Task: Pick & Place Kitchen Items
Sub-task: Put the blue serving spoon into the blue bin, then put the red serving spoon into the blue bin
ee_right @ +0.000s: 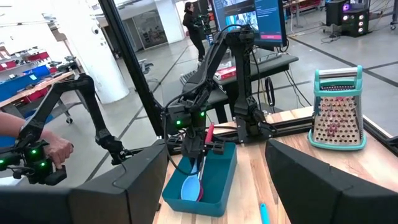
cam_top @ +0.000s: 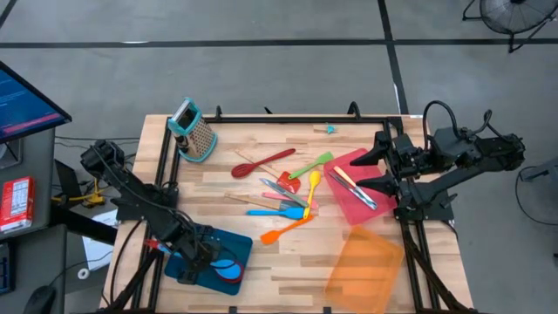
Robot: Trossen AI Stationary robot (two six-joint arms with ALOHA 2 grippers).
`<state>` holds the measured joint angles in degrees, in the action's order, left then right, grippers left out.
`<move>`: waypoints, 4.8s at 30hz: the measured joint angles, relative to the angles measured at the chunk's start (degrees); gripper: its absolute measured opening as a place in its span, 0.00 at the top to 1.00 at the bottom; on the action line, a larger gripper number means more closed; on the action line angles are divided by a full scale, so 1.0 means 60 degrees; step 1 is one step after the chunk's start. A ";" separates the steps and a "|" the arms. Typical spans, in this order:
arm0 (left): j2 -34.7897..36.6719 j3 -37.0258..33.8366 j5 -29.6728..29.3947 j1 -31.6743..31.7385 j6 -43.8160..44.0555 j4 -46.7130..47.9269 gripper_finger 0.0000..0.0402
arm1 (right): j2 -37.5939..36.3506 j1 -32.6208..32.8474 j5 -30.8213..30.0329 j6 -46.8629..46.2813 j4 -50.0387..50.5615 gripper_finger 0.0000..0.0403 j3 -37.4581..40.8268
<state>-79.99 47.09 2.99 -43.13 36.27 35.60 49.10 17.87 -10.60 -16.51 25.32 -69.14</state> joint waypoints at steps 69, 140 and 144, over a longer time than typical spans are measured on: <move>0.0040 0.0029 -0.2338 0.8690 -0.5251 -0.4330 0.56 | -0.0678 -0.3093 0.0249 -0.0506 -0.0046 0.34 -0.0696; -0.2041 -0.0029 -0.1339 1.0479 -0.2690 -0.7899 0.95 | -0.2007 -0.3606 0.0282 0.0499 0.1617 0.34 -0.0696; -0.0618 -0.0018 -0.0325 1.0472 -0.1720 -0.8074 0.95 | -0.2007 -0.3610 0.0282 0.0499 0.1636 0.34 -0.0696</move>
<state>-83.70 46.98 1.04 19.70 25.95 -12.84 37.06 -3.79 -8.91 -13.52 35.14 -73.32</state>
